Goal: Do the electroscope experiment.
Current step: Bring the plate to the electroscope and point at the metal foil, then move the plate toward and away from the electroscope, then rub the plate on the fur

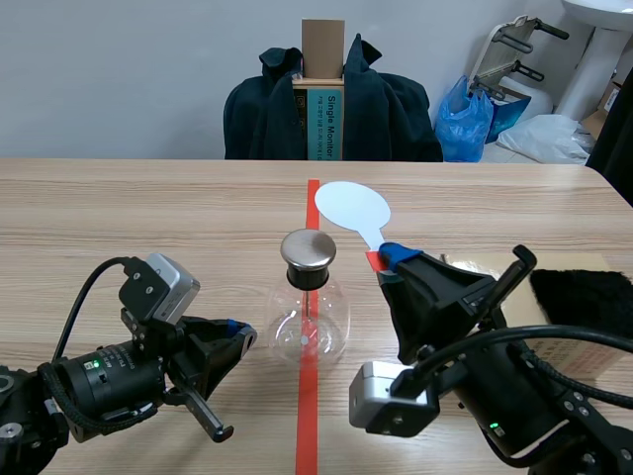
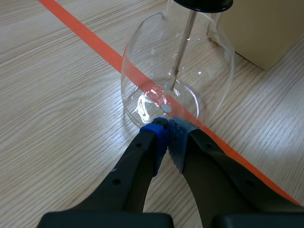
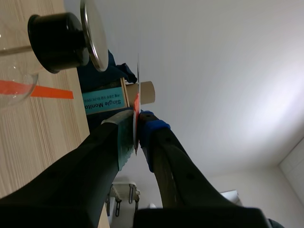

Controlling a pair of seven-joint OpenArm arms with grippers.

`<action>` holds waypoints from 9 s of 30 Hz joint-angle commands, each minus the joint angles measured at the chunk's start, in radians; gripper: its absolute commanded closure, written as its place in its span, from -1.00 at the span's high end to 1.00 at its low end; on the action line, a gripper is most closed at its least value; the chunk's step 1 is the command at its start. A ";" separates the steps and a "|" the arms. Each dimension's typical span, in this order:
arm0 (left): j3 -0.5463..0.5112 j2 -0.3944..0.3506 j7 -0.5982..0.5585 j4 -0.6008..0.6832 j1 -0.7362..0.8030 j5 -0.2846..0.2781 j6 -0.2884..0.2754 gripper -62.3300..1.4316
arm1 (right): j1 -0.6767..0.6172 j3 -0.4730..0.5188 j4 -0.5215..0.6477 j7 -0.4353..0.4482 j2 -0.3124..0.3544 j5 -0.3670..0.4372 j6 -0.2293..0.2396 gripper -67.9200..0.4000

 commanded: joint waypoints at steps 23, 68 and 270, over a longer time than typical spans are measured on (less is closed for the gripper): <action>-0.006 0.005 -0.017 0.019 -0.003 -0.010 -0.001 -0.86 | 0.009 0.007 0.024 0.006 0.011 -0.082 -0.014 -0.96; -0.006 0.005 -0.018 0.019 -0.003 -0.010 -0.001 -0.86 | 0.009 0.007 0.024 -0.183 0.016 -0.089 -0.014 -0.96; -0.448 -0.231 -0.035 0.663 0.650 -0.058 -0.118 1.00 | -0.240 0.507 -0.206 -0.004 -0.008 0.113 -0.087 -0.96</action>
